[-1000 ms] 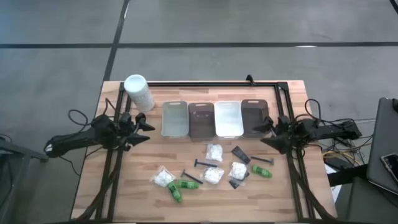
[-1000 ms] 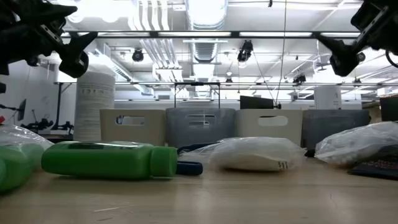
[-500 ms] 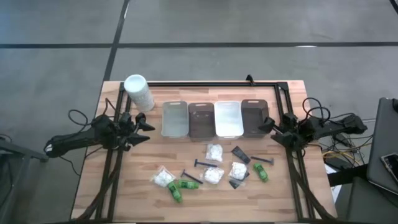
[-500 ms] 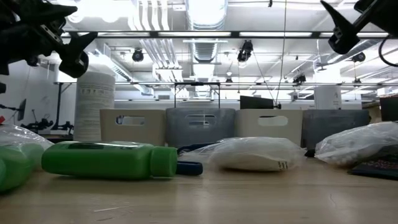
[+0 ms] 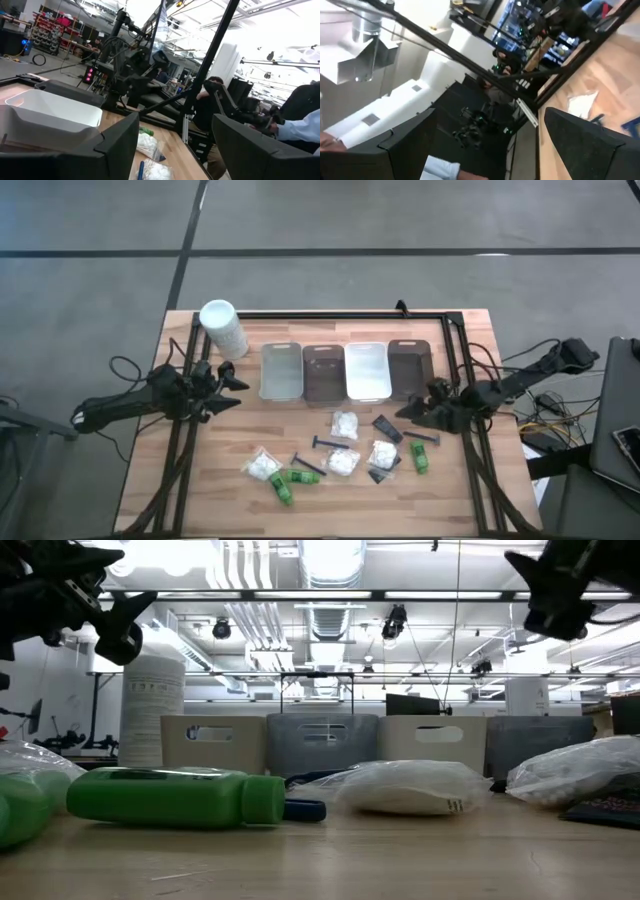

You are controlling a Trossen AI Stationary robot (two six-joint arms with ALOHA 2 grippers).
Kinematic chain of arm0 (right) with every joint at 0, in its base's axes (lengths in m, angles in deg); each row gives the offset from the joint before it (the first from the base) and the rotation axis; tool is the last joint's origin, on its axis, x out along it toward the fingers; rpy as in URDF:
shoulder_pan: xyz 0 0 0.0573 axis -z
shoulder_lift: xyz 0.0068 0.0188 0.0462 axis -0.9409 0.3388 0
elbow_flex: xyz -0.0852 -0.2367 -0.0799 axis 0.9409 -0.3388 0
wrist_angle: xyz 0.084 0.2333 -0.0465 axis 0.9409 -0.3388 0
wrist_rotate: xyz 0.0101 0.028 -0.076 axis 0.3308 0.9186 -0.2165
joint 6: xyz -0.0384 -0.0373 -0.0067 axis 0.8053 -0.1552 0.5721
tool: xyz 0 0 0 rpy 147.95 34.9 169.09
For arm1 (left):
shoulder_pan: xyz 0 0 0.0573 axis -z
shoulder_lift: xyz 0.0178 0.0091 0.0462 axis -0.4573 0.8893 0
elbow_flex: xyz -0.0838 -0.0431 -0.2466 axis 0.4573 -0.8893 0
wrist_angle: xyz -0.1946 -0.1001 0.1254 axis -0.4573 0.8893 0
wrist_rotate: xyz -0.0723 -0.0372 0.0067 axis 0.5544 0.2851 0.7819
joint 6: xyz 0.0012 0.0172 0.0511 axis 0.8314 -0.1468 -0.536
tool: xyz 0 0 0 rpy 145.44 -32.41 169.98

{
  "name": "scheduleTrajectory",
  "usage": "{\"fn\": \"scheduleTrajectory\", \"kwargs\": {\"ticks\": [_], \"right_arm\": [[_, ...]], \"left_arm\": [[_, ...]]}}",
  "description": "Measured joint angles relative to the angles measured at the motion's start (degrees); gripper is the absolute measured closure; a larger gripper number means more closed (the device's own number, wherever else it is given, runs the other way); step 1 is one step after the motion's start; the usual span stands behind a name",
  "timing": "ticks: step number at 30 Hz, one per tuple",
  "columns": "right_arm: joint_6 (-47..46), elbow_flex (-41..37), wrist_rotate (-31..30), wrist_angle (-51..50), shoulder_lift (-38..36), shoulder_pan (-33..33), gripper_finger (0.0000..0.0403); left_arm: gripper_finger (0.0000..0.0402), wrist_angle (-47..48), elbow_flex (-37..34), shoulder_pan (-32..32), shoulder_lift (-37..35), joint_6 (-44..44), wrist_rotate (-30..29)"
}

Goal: Pick & Place Travel size toiletries
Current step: Put the top right blue razor into the right black bin

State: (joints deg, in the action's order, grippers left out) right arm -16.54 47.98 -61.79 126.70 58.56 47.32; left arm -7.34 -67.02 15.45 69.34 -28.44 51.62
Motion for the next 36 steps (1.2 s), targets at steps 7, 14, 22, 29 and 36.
{"fn": "scheduleTrajectory", "kwargs": {"ticks": [7, 14, 22, 29, 36], "right_arm": [[5.46, 12.21, 0.43, -0.14, 10.86, -2.13, 0.0039], [3.22, 26.01, 4.74, -18.11, 16.65, -2.09, 0.0039], [-9.36, 41.83, -0.5, -79.0, 18.71, -2.4, 0.0039], [-12.54, 48.63, -0.28, -109.09, 23.95, -2.48, 0.0039], [-7.79, 46.86, 7.32, -110.57, 31.8, -2.51, 0.0039]], "left_arm": [[0.0145, 0.0, 0.0, -0.01, 0.0, 0.0, 0.02], [0.0145, 0.0, 0.0, 0.0, 0.0, 0.0, 0.01], [0.0145, 0.0, 0.0, -0.01, 0.0, 0.0, 0.01], [0.0145, 0.02, 0.0, 0.01, 0.0, 0.0, 0.0], [0.0145, 0.0, 0.0, 0.0, 0.0, 0.0, 0.02]]}}
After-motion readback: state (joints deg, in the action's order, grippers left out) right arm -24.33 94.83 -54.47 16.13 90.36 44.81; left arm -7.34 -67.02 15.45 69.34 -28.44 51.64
